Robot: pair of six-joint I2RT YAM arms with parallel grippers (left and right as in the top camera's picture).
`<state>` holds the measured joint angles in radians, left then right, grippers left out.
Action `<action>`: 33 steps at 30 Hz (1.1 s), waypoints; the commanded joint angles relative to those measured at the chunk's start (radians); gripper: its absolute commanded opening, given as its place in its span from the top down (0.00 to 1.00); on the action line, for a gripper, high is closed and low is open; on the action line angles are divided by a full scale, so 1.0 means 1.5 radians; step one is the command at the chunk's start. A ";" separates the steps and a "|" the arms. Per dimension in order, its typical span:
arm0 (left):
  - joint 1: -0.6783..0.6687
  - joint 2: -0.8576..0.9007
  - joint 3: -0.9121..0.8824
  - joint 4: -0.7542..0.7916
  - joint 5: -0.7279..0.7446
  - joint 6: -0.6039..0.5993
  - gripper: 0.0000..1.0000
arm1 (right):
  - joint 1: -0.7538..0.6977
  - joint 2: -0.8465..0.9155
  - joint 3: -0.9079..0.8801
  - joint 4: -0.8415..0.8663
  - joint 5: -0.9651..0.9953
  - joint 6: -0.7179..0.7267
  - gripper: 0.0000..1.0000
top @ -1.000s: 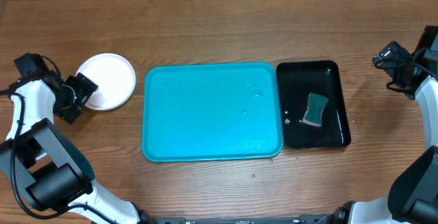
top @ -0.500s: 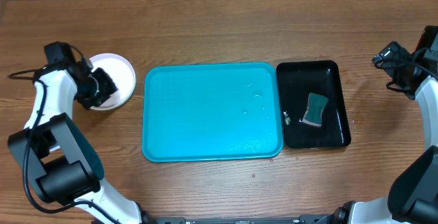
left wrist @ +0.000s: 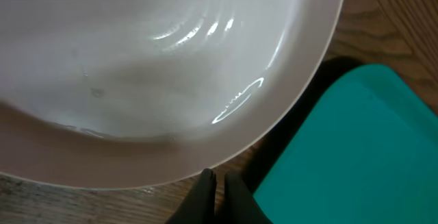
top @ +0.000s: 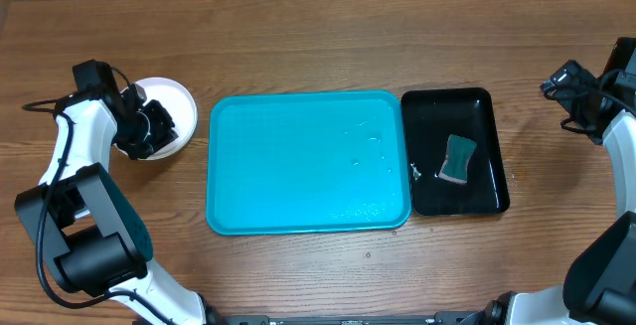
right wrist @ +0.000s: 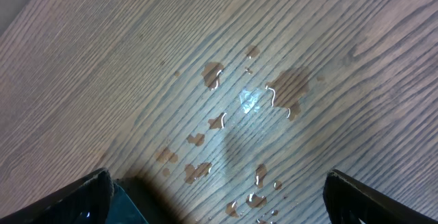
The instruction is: Clean dirty plates on tray and stack at the side
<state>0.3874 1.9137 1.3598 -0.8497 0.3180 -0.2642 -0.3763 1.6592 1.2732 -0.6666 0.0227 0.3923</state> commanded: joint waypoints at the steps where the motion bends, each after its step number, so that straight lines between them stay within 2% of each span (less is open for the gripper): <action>1: -0.003 0.001 -0.002 -0.013 0.066 0.017 0.91 | 0.001 -0.018 0.002 0.003 -0.001 0.003 0.00; 7: -0.010 -0.038 -0.002 -0.043 0.106 0.027 0.90 | 0.001 -0.018 0.002 0.003 -0.001 0.003 0.00; 17: -0.069 -0.184 -0.002 -0.100 0.150 0.040 0.83 | 0.001 -0.018 0.002 0.003 -0.001 0.003 0.00; 22: -0.142 -0.194 -0.003 -0.156 0.135 0.042 0.85 | 0.001 -0.018 0.002 0.003 -0.001 0.003 0.00; 25: -0.204 -0.190 -0.004 -0.185 0.108 0.042 0.82 | 0.001 -0.018 0.002 0.003 -0.001 0.003 0.00; 27: -0.252 -0.190 -0.004 -0.194 0.092 0.042 0.76 | 0.001 -0.018 0.002 0.003 -0.001 0.003 0.00; 30: -0.325 -0.189 -0.004 -0.192 0.052 0.041 0.61 | 0.001 -0.018 0.002 0.003 -0.001 0.003 0.00; 33: -0.396 -0.188 -0.004 -0.181 -0.006 0.010 0.61 | 0.001 -0.018 0.002 0.003 -0.001 0.003 0.00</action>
<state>-0.1303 1.6241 1.3586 -1.1294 0.4126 -0.2222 -0.3763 1.6592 1.2732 -0.6666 0.0223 0.3927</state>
